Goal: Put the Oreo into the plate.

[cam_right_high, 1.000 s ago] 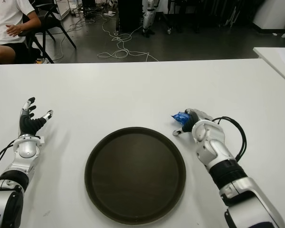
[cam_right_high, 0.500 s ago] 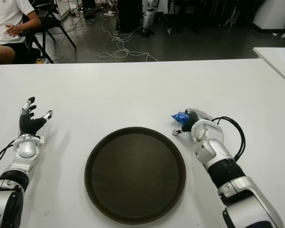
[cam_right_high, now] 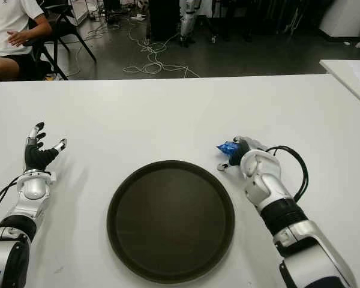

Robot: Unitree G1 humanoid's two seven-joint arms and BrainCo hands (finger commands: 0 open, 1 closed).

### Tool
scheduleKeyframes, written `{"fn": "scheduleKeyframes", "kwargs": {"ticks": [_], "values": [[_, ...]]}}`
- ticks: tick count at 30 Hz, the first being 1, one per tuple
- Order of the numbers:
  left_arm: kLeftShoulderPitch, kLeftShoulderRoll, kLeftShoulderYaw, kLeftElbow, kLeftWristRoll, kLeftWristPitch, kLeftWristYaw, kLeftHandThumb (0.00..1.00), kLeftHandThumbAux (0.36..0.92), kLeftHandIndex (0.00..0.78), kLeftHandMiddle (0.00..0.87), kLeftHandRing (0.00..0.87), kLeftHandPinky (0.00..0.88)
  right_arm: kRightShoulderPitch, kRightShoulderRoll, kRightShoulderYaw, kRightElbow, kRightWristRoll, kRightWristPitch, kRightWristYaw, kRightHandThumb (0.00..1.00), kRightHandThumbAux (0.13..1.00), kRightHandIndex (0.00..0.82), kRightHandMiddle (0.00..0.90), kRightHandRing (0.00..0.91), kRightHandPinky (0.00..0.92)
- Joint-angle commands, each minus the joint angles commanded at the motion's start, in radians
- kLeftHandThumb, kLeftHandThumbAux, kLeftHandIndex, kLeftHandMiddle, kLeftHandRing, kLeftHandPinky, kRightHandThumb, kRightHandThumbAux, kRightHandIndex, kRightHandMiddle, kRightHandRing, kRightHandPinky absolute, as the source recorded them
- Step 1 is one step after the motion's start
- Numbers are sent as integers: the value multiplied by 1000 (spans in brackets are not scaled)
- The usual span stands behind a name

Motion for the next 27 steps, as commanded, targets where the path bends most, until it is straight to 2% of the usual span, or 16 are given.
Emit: {"fn": "scheduleKeyframes", "kwargs": {"ticks": [18,22,27], "values": [[-2,0,-1,-2,-1,7,2,0,772,62,93,83,81,-9,-4,13,23,-5,-30,1,0,757,58,99,59,0],[-2,1,1,-1,-3,5,-3,0,779,61,88,79,75,-12,-6,24,52,-19,-56,-30,0,771,80,119,85,3],[0,1,1,-2,-4,1,-4,0,783,61,88,81,73,-10,4,14,73,-19,-69,-76,0,789,129,162,139,57]]}}
